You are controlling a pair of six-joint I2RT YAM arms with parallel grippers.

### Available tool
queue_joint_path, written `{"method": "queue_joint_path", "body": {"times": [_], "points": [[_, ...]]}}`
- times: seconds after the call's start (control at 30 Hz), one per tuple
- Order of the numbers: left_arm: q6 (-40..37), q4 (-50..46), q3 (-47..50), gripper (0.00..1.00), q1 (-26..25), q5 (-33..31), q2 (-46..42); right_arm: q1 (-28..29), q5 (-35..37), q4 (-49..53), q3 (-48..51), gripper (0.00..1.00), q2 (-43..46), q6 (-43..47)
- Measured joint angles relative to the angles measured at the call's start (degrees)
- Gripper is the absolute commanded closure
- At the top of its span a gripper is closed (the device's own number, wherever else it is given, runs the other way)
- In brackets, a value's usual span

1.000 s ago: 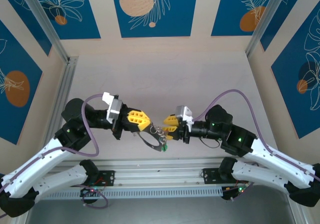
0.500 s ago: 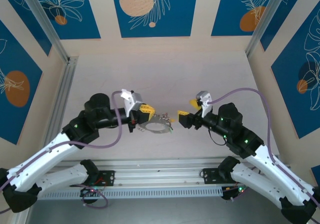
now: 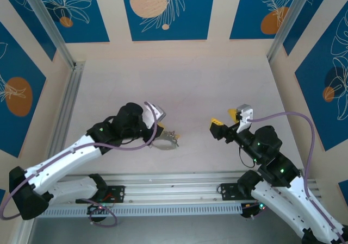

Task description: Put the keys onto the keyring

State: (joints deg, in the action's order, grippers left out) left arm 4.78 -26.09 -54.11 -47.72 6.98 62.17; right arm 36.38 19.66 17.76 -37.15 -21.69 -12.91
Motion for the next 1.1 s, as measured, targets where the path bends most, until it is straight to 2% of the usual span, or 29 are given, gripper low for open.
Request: {"method": "queue_joint_path", "body": {"times": [0.3, 0.7, 0.87, 1.1], "points": [[-0.6, -4.7, -6.7, 1.00, 0.0, -5.4, 15.8, -0.3, 1.4, 1.2, 1.1, 0.16, 1.1, 0.0], [-4.4, -3.7, -21.6, 1.00, 0.2, -5.7, 38.4, -1.2, 1.6, 0.9, 1.7, 0.15, 2.9, 0.5], [-4.9, -3.1, -25.3, 1.00, 0.6, -4.3, 43.9, -1.6, 1.5, 0.5, 2.3, 0.14, 2.9, 0.4], [-3.2, -0.7, -23.5, 0.74, 1.4, -1.7, 46.1, -2.3, 1.4, -0.2, 4.1, 0.09, 2.8, 0.4]]}}
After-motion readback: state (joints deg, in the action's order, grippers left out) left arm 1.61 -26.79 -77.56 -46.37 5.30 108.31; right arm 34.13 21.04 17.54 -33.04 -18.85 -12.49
